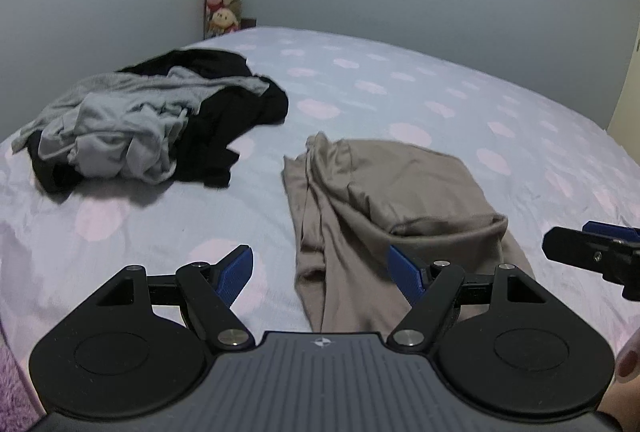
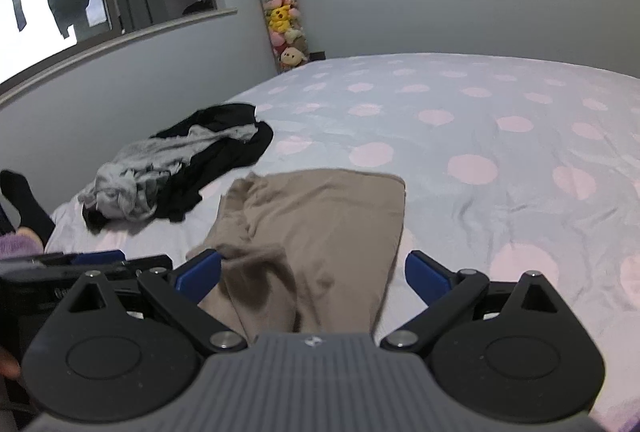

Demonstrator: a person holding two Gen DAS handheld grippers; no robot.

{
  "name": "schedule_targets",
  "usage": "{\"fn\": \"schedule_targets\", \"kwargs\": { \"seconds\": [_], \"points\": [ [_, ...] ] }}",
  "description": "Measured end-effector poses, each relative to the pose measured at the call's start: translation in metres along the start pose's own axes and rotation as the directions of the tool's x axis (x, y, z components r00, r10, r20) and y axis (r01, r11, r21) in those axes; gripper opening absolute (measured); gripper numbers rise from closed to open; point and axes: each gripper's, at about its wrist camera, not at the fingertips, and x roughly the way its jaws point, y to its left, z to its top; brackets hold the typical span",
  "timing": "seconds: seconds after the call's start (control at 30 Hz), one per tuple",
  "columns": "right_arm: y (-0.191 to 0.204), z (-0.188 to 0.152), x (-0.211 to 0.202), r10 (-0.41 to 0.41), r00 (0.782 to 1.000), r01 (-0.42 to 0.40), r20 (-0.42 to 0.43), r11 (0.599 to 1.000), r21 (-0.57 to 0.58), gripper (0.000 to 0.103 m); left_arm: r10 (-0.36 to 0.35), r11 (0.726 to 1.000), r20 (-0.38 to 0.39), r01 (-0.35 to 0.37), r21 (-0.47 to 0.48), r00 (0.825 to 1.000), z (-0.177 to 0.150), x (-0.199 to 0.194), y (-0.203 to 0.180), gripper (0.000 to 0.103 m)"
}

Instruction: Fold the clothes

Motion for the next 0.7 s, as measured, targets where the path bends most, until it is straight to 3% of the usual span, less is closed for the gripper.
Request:
{"fn": "schedule_targets", "kwargs": {
  "seconds": [0.07, 0.23, 0.47, 0.6, 0.7],
  "points": [
    [-0.001, -0.005, -0.001, -0.005, 1.000, 0.004, -0.018, 1.000, -0.016, 0.096, -0.001, 1.000, -0.022, 0.001, -0.003, 1.000, -0.002, -0.001, 0.002, 0.072],
    [-0.008, -0.010, 0.005, -0.001, 0.998, 0.001, -0.061, 1.000, -0.007, 0.076, -0.032, 0.999, -0.044, 0.031, -0.010, 0.999, -0.004, -0.001, 0.004, 0.063],
    [-0.006, 0.009, 0.041, 0.072, 0.994, -0.070, -0.086, 0.997, 0.024, 0.070, -0.019, 1.000, -0.083, 0.018, -0.004, 0.996, -0.005, 0.004, 0.003, 0.048],
    [0.002, 0.012, 0.061, 0.108, 0.986, -0.106, -0.123, 0.994, 0.027, 0.054, 0.041, 0.999, -0.107, -0.043, -0.022, 0.993, -0.006, 0.006, 0.011, 0.048],
    [0.015, 0.011, 0.062, 0.124, 0.984, -0.125, -0.125, 0.992, -0.003, 0.023, 0.079, 0.995, -0.127, -0.086, -0.049, 0.989, -0.005, 0.008, 0.021, 0.048]
  ]
}}
